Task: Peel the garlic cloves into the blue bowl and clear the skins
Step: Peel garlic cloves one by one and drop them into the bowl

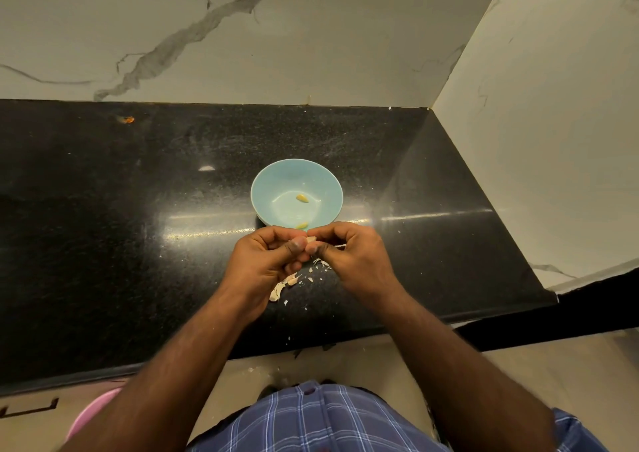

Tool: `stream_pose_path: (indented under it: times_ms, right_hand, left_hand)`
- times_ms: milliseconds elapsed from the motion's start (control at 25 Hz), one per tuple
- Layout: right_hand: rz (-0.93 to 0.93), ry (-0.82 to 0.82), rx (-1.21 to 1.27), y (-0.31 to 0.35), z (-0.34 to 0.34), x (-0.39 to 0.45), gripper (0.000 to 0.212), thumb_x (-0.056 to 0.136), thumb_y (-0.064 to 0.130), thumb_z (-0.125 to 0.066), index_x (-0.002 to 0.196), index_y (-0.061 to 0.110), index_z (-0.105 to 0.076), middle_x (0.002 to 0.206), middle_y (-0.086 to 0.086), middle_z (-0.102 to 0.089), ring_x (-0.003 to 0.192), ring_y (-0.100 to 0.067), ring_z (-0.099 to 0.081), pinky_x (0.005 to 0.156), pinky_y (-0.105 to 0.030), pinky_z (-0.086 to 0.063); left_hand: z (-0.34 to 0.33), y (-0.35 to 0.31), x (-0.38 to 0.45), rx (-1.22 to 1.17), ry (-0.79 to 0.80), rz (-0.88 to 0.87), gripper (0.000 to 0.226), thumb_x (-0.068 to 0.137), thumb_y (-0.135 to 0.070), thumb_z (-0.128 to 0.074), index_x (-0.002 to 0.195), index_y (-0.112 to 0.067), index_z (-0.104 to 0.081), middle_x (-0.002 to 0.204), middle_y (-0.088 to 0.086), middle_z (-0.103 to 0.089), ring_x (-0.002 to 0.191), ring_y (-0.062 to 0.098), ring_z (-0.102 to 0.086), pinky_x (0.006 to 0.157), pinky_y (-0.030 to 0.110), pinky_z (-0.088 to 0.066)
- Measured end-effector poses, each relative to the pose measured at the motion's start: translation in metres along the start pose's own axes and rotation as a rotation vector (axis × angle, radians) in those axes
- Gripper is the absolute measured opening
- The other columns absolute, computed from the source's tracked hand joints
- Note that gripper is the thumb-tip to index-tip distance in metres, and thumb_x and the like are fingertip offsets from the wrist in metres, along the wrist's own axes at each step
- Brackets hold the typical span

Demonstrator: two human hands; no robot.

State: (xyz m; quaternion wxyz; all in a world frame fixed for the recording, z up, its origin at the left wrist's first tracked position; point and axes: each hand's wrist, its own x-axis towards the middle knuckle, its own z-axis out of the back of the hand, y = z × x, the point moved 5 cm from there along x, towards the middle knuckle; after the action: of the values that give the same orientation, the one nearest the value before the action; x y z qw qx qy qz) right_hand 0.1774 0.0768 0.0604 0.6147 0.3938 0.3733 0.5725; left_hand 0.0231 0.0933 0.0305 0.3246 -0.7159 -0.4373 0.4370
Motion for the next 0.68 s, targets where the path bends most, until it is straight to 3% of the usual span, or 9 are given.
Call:
stream_pose_path:
  times_ms: [120, 400, 560, 680]
  right_hand:
    - [0.033, -0.076, 0.094, 0.0029, -0.0003, -0.0040, 0.014, 0.086, 0.004, -0.078, 0.100, 0.004, -0.078, 0.092, -0.003, -0.078, 0.083, -0.006, -0.074, 0.072, -0.016, -0.057]
    - [0.033, -0.105, 0.224, 0.0041, -0.0034, -0.0025, 0.015, 0.085, 0.002, -0.078, 0.099, 0.004, -0.078, 0.092, -0.005, -0.078, 0.086, -0.012, -0.076, 0.073, -0.019, -0.058]
    - [-0.075, -0.021, 0.402, -0.0003, -0.0029, -0.0001, 0.024, 0.087, 0.000, -0.075, 0.110, 0.007, -0.075, 0.099, -0.007, -0.078, 0.094, -0.017, -0.074, 0.083, -0.029, -0.060]
    - [-0.200, -0.018, 0.475, -0.0040, 0.0012, 0.0023, 0.021, 0.091, 0.001, -0.070, 0.111, 0.007, -0.072, 0.091, -0.010, -0.076, 0.078, -0.016, -0.070, 0.070, -0.026, -0.057]
  left_hand:
    - [0.0011, 0.0000, 0.0006, 0.007, -0.009, -0.013, 0.026, 0.074, -0.015, -0.075, 0.094, 0.001, -0.071, 0.074, 0.012, -0.073, 0.062, 0.013, -0.066, 0.057, 0.019, -0.055]
    - [-0.0042, 0.0018, 0.0000, -0.072, -0.051, -0.038, 0.010, 0.081, -0.010, -0.073, 0.088, -0.003, -0.072, 0.076, 0.011, -0.075, 0.066, 0.014, -0.068, 0.062, 0.019, -0.057]
    - [0.0004, -0.0018, 0.0025, -0.032, -0.074, -0.105, 0.018, 0.074, -0.014, -0.076, 0.089, -0.004, -0.074, 0.079, 0.013, -0.075, 0.070, 0.017, -0.070, 0.064, 0.021, -0.058]
    - [0.0035, -0.0045, 0.0034, 0.027, -0.071, -0.152, 0.019, 0.073, -0.015, -0.078, 0.090, -0.008, -0.076, 0.084, 0.014, -0.077, 0.077, 0.019, -0.073, 0.068, 0.022, -0.058]
